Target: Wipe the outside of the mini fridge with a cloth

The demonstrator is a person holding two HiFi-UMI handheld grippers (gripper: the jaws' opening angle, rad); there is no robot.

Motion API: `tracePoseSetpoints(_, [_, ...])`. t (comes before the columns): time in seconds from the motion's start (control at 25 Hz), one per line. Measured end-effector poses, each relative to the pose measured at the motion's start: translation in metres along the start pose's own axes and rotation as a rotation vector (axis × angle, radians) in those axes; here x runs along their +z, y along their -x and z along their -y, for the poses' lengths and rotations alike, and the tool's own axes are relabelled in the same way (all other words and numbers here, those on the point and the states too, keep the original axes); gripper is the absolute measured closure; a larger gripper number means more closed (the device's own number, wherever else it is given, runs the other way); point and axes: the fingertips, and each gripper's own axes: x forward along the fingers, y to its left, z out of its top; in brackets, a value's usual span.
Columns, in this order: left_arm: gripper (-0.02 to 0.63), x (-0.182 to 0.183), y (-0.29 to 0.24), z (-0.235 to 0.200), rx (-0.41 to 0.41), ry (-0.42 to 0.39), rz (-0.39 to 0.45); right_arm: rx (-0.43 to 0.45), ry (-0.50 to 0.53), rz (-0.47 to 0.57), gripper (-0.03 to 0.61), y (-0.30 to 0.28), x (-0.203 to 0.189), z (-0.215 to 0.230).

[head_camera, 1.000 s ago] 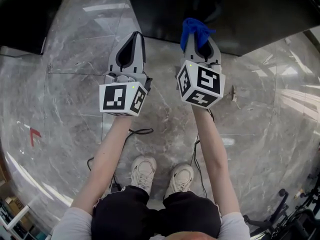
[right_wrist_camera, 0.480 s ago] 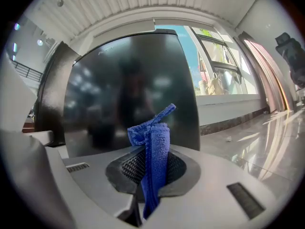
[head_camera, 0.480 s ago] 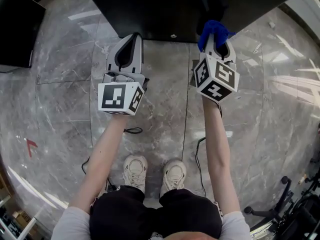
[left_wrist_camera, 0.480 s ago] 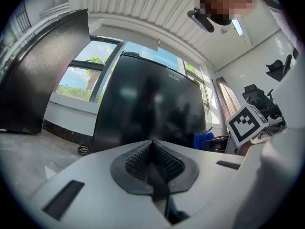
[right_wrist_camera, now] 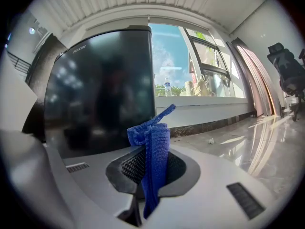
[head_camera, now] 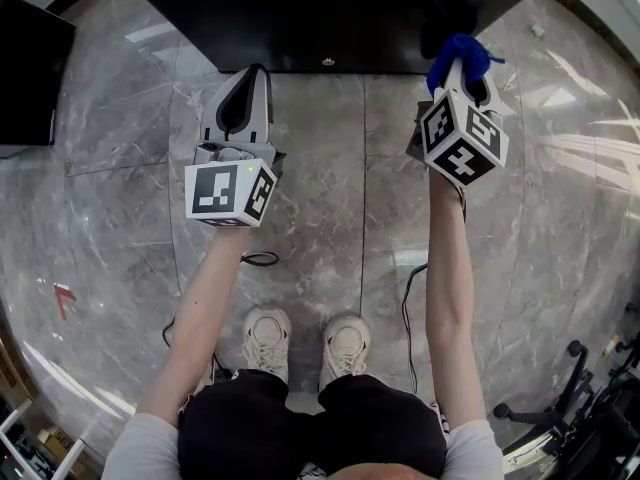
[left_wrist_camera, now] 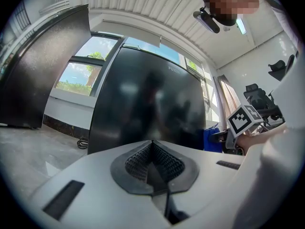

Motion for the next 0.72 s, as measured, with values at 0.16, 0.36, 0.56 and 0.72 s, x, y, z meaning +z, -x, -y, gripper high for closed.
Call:
tracePoseSetpoints(0.16, [0.609, -0.006, 0.0, 0.009, -0.016, -0.009, -0.014, -0.019, -0.005, 0.002, 0.517, -0.002, 0.0, 0.011])
tracePoseSetpoints(0.36, [0.609, -0.008, -0.001, 0.008, -0.009, -0.011, -0.017, -0.058, -0.016, -0.01, 0.517, -0.005, -0.003, 0.03])
tracePoseSetpoints(0.56, [0.609, -0.015, 0.001, 0.001, 0.018, 0.011, -0.025, -0.074, -0.023, -0.018, 0.517, 0.002, -0.012, 0.038])
tracePoseSetpoints(0.72, [0.609, -0.021, 0.012, -0.009, 0.056, 0.004, -0.036, -0.012, -0.086, -0.021, 0.517, 0.023, -0.029, 0.007])
